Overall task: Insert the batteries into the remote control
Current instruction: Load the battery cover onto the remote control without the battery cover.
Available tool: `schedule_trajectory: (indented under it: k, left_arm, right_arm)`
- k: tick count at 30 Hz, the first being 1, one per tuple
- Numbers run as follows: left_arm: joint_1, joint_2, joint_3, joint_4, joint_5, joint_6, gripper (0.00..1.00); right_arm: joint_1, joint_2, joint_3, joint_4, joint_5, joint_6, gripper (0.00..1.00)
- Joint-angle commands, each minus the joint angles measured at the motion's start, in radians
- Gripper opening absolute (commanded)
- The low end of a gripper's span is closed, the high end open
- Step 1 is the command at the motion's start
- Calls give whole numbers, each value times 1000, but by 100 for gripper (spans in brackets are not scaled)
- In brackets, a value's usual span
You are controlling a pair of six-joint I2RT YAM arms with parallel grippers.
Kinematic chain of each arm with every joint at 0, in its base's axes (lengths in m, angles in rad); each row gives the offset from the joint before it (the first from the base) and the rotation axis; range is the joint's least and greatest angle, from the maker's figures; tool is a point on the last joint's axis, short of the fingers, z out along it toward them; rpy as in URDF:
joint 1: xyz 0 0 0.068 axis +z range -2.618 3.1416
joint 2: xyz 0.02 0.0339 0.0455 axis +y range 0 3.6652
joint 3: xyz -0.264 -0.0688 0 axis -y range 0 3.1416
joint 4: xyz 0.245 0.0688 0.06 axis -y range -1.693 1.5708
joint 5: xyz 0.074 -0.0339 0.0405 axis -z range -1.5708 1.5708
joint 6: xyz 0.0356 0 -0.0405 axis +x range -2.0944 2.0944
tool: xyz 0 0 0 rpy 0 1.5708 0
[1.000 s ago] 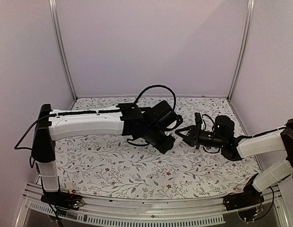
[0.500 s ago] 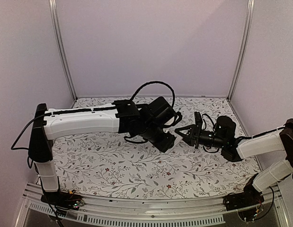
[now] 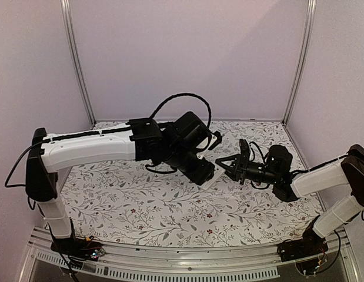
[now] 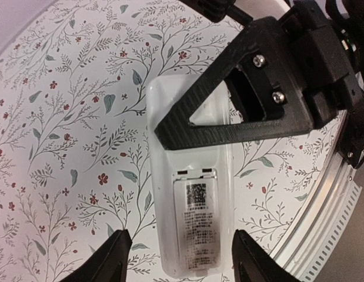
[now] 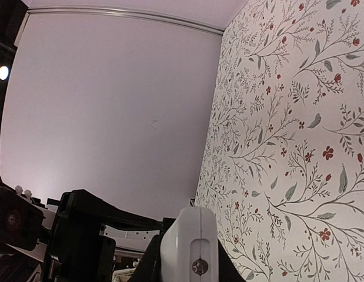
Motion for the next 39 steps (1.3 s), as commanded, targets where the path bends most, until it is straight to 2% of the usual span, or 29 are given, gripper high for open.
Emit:
schedule_trajectory:
  k: [1,8,29,39]
  left_arm:
    - [11,-47,-37,-17,27,-5,60]
    - [7,-58,-77,-19,55,-16,56]
    - [-4,-12,-60,-19,55,-21,47]
    - [-7,6,-35,-19,55,-3,39]
  right_arm:
    - [3,3,-7,44,-5,11,0]
    - [4,3,-6,44,-5,13,0]
    - [4,15,-6,58,-9,16,0]
    - [3,29,-4,73,-17,22,0]
